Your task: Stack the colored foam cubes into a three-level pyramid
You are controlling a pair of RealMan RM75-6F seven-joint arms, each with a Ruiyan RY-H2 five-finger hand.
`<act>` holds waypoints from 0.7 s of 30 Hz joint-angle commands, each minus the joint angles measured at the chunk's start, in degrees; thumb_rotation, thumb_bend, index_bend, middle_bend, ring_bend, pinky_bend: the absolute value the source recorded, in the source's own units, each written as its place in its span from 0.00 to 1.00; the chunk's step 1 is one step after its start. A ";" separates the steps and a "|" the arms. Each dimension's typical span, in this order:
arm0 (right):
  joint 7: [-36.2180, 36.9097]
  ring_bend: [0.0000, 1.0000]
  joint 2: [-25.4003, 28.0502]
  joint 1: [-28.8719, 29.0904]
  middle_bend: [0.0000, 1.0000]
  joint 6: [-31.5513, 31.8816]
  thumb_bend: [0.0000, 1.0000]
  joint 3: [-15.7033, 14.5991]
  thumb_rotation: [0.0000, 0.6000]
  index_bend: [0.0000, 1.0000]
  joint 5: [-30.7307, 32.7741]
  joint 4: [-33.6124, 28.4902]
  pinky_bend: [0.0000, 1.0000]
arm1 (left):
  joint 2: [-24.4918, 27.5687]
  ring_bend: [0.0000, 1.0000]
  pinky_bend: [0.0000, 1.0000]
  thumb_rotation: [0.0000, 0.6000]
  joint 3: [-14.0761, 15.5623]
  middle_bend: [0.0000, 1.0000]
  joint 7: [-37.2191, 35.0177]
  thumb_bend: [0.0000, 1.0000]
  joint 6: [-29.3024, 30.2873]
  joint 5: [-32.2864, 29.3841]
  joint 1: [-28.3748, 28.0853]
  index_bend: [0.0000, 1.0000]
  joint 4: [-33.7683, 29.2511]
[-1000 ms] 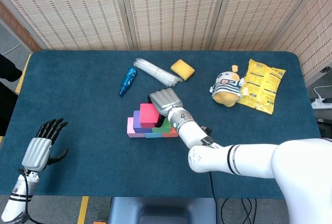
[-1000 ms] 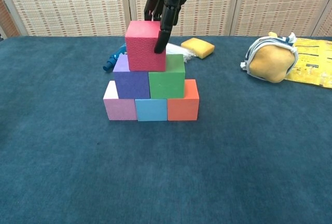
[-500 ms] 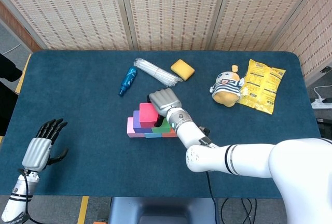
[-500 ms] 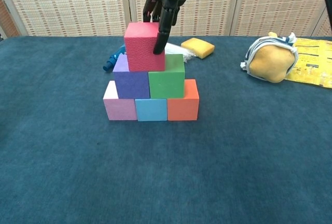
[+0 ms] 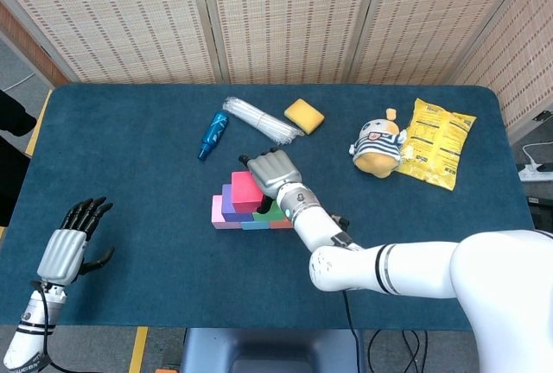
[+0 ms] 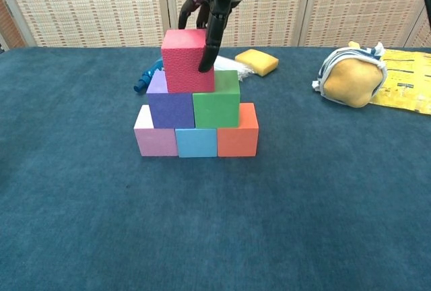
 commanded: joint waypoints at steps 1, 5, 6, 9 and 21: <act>-0.31 0.27 0.40 -0.17 0.39 0.57 0.27 0.18 1.00 0.11 0.22 -0.65 0.23 | 0.08 0.00 0.08 1.00 -0.01 0.04 0.02 0.33 -0.08 0.06 -0.09 0.12 -0.07; -0.67 0.25 1.56 -0.51 0.35 1.29 0.27 0.47 1.00 0.00 0.44 -2.32 0.22 | 0.15 0.00 0.08 1.00 -0.06 0.04 0.00 0.33 -0.21 0.17 -0.28 0.12 -0.11; -0.55 0.24 2.18 -0.79 0.33 1.50 0.27 0.67 1.00 0.00 0.22 -3.13 0.21 | 0.23 0.00 0.08 1.00 -0.08 0.04 0.02 0.33 -0.24 0.19 -0.33 0.12 -0.15; -0.02 0.22 4.38 -1.93 0.28 2.41 0.27 1.09 1.00 0.00 -1.16 -5.92 0.21 | 0.40 0.00 0.08 1.00 -0.22 0.04 0.02 0.33 -0.26 0.14 -0.43 0.12 -0.25; 8.73 0.15 16.41 -16.51 0.21 7.40 0.27 -1.38 1.00 0.00 -15.73 -18.67 0.21 | 1.52 0.00 0.08 1.00 -1.22 0.05 -3.01 0.33 -1.26 -1.65 -0.62 0.12 -0.07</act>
